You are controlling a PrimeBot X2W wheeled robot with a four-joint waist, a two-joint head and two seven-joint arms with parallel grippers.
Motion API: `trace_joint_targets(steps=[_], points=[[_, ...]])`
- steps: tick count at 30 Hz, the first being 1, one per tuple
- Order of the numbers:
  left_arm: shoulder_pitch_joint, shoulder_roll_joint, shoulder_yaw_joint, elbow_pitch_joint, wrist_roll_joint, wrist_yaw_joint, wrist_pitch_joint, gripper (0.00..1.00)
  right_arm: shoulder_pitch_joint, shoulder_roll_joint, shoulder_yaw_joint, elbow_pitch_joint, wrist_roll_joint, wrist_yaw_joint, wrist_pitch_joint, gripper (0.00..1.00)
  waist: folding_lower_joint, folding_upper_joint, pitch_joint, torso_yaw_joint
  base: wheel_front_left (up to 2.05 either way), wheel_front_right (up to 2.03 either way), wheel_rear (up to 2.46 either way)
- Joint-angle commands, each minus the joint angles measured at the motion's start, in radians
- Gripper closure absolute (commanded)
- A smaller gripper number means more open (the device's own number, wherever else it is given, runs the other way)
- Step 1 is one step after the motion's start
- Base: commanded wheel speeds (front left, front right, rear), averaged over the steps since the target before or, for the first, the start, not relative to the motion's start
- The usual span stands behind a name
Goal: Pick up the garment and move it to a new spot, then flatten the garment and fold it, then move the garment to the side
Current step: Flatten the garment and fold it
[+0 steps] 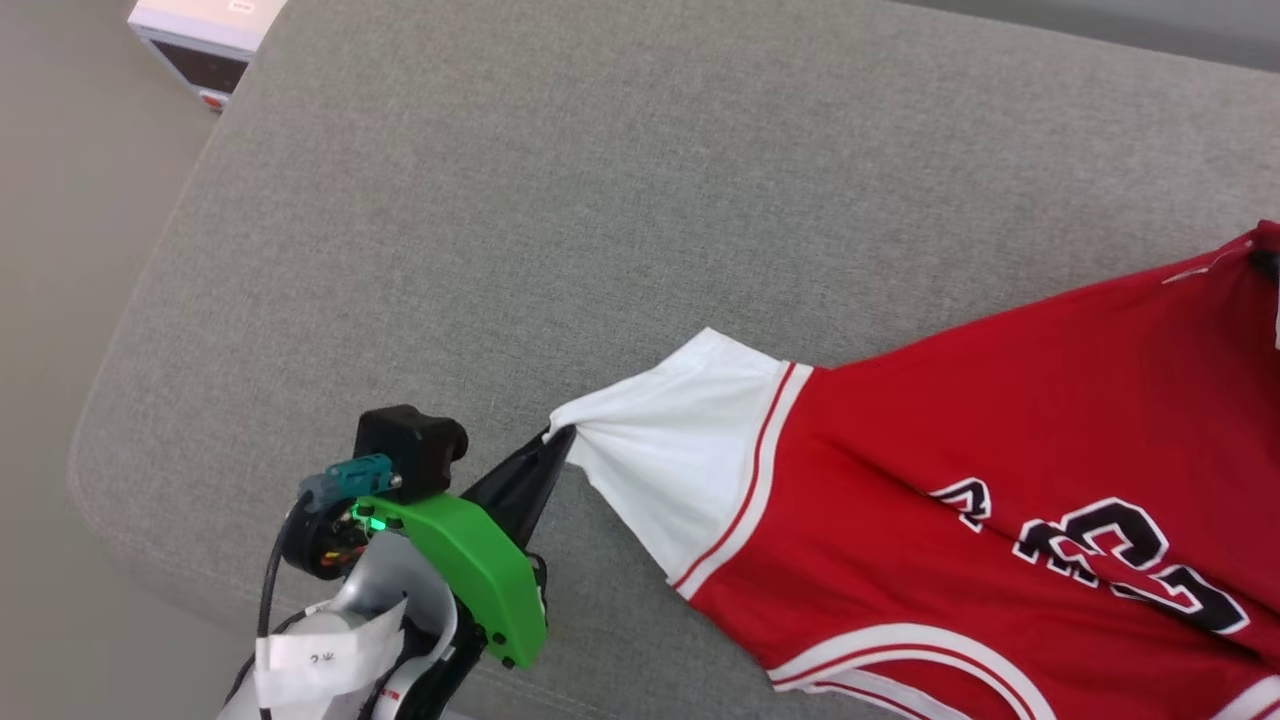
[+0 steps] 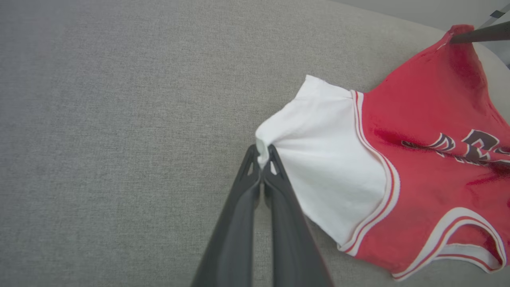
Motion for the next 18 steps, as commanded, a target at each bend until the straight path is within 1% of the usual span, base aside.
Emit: trace_joint_targets(steps=[1, 5, 10, 18], points=[[-0.014, 0.014, 0.023, -0.011, -0.004, 0.013, -0.018, 1.0, -0.007, -0.01, 0.005, 0.002, 0.014, -0.001, -0.063, 1.0, 0.0, 0.0, -0.085, -0.067, 0.0, 0.0, 0.0], [-0.02, 0.031, 0.055, -0.029, -0.001, 0.023, -0.037, 1.0, 0.003, -0.022, 0.011, -0.003, 0.032, -0.001, -0.149, 1.0, 0.0, 0.0, -0.137, -0.109, 0.0, 0.0, 0.0], [-0.045, 0.05, 0.103, -0.058, 0.007, 0.037, -0.068, 1.0, 0.02, -0.035, 0.022, -0.038, 0.062, -0.001, -0.239, 1.0, 0.0, 0.0, -0.193, -0.167, 0.0, 0.0, 0.0], [-0.137, 0.062, 0.175, -0.098, 0.028, 0.061, -0.117, 1.0, 0.051, -0.044, 0.002, -0.144, 0.088, -0.001, -0.326, 1.0, 0.0, 0.0, -0.249, -0.245, 0.0, 0.0, 0.0]])
